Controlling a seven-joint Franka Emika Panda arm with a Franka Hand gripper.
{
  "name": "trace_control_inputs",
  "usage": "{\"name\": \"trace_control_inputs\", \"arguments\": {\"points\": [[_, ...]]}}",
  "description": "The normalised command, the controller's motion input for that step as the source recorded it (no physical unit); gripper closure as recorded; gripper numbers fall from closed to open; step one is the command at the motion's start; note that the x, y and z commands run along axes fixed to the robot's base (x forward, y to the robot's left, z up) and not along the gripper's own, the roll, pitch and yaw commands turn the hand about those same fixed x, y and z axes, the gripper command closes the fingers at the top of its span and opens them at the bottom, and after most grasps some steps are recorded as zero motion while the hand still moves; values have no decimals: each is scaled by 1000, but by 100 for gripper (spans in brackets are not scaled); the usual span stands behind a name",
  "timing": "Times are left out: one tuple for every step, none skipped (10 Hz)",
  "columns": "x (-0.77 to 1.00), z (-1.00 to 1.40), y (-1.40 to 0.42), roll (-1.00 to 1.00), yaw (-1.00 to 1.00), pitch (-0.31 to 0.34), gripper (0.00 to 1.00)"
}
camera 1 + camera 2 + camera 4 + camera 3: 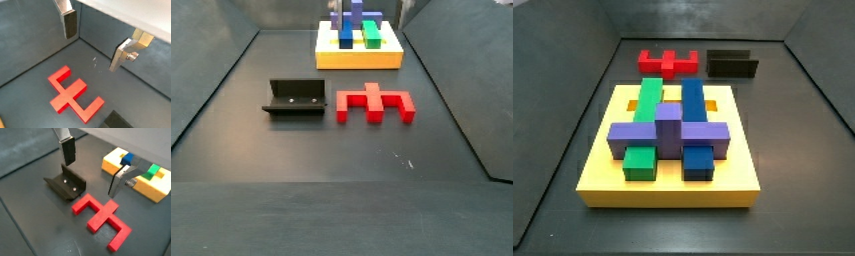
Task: Pick up the red object. Move up. Place the red object on the fixture. Regrasp the red object. Move to above the board. Insert the red object.
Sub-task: Pick up the red object.
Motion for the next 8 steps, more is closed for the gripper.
{"name": "trace_control_inputs", "arguments": {"points": [[43,0,0,0,0,0,0],[0,-437,-651,37,14,-114,0],[3,-529,-1000,41,0,-91,0],[0,-789,-1000,16,0,-103,0],[-271,-763,-740,0,-57,-216,0],[0,-771,-320,0,0,-106,0],[-209,-851,-94,56,3,-207,0],[-43,-951,-31,161,11,-101,0]]}}
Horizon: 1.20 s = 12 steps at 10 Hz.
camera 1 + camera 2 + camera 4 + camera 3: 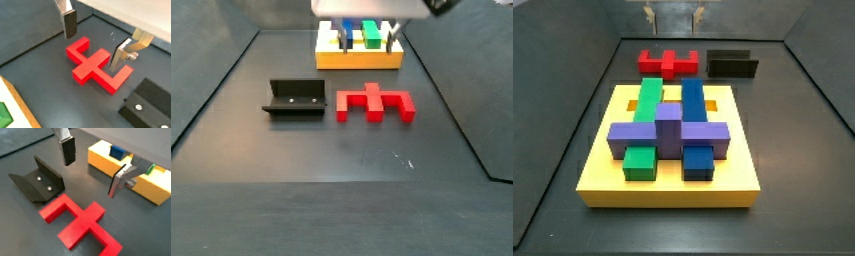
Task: Pick up the red object. Move up. Place the red object on the fixture. Regrasp the red object. Move to above the board. Insert the red object.
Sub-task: Pick up the red object.
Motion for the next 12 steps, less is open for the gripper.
{"name": "trace_control_inputs", "arguments": {"points": [[0,-871,0,216,14,-90,0],[0,-869,0,219,6,-76,0],[0,-791,0,289,0,-10,0],[0,-734,0,329,0,0,0],[0,-637,-40,371,0,0,0],[0,-554,-66,403,0,0,0],[0,-509,-80,411,0,13,0],[0,-226,-77,309,0,116,0],[0,0,0,140,0,156,0],[0,0,0,183,0,181,0],[-31,-29,0,227,0,173,0],[-117,-134,0,263,0,139,0]]}}
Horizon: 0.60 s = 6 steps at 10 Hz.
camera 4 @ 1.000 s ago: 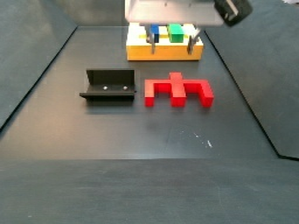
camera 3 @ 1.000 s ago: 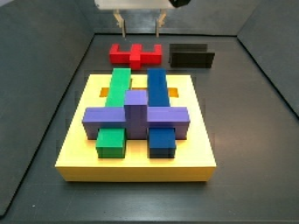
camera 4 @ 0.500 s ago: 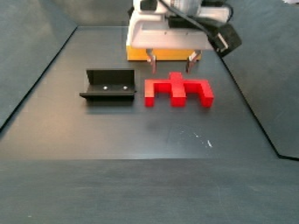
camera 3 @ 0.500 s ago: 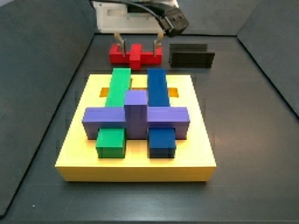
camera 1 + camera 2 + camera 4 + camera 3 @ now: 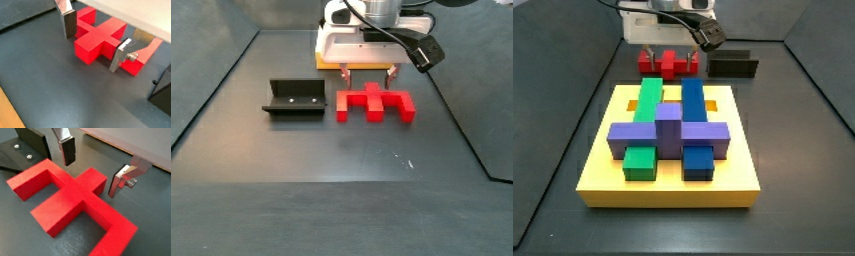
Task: Pick up the red object. Move up. Place the red object on the fixture. Regrasp the red object. Move to above the board. Insert the red object.
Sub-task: Pick up the red object.
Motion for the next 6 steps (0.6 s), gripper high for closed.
{"name": "trace_control_inputs", "arguments": {"points": [[-14,-180,54,151,0,69,0],[0,-80,114,51,-14,59,0],[-31,-46,166,20,-46,44,0],[0,-34,134,1,-14,26,0],[-43,-80,83,49,-20,20,0],[-91,-129,0,63,-69,0,0]]}}
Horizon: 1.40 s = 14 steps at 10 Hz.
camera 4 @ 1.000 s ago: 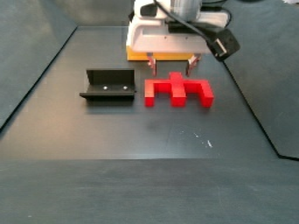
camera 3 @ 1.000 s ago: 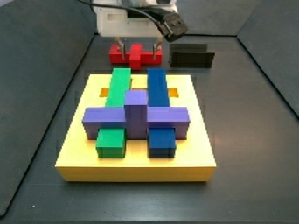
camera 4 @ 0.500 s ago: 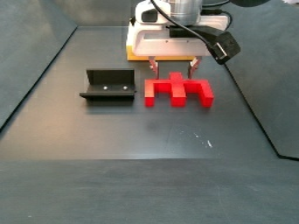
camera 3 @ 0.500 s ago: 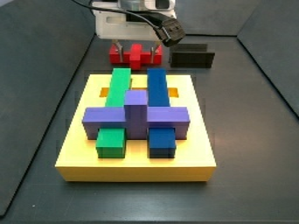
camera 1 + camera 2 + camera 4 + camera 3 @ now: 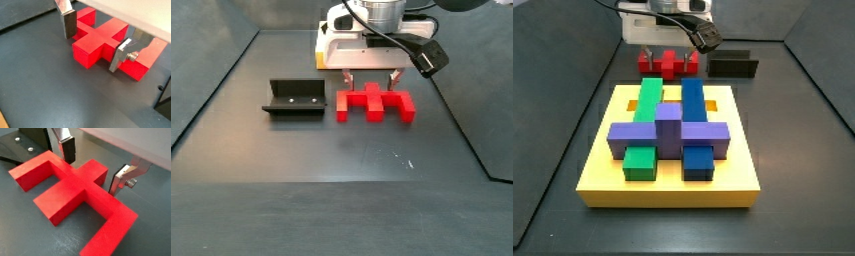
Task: Pick up the red object. Move up. Place the red object on the fixture. Regrasp the red object. Move to above the board. Insert the red object.
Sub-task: Pick up the red object.
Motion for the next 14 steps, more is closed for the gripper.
{"name": "trace_control_inputs", "arguments": {"points": [[-91,-177,0,91,-86,0,0],[-91,-146,0,86,-80,0,0],[-57,-49,0,61,-34,0,0],[-97,-43,0,71,0,0,0],[-29,0,0,21,0,0,0],[0,0,0,0,0,0,0],[0,0,0,0,0,0,100],[0,0,0,0,0,0,100],[0,0,0,0,0,0,100],[0,0,0,0,0,0,100],[0,0,0,0,0,0,100],[0,0,0,0,0,0,100],[0,0,0,0,0,0,100],[0,0,0,0,0,0,100]]}}
